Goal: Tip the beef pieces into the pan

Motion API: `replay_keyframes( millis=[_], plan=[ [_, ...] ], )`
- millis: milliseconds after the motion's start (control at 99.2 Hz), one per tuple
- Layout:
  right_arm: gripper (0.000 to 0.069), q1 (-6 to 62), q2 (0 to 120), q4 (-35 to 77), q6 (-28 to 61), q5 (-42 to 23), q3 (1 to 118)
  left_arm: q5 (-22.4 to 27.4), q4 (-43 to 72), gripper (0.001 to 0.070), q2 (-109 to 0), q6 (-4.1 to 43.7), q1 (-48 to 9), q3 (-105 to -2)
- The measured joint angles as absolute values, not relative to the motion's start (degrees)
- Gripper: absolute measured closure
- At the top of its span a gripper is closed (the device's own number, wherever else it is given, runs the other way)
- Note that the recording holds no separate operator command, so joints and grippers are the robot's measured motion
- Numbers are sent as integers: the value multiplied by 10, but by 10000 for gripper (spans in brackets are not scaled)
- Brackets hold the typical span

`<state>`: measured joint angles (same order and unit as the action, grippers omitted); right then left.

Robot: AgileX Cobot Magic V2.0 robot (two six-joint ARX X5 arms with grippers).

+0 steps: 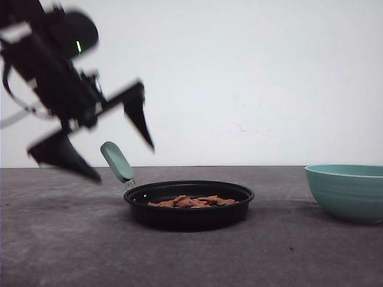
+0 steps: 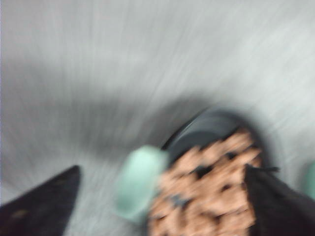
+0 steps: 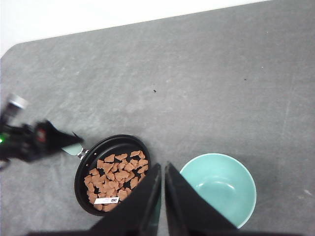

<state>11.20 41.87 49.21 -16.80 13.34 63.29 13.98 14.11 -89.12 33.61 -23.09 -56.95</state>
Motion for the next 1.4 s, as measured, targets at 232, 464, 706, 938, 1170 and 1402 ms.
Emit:
replay_keyframes(
  millis=[232,464,706,938,1170,1402],
  plan=[
    [681,112,416,425,-114,117,633,86,173,16,-715,276,-230,-620],
    [681,113,389,379,-47,-4,633,-17,286,226,-596,190,-230,-758],
    [681,113,355,365,18,-32,632,-103,321,673,-495,167,-226,-711],
    [681,113,327,352,27,-32,632,-113,366,687,-473,161,-226,-697],
    [681,113,326,350,28,-33,632,-115,367,687,-476,161,-226,-697],
    [681,113,326,350,28,-33,632,-115,367,687,-476,161,-226,-697]
  ],
)
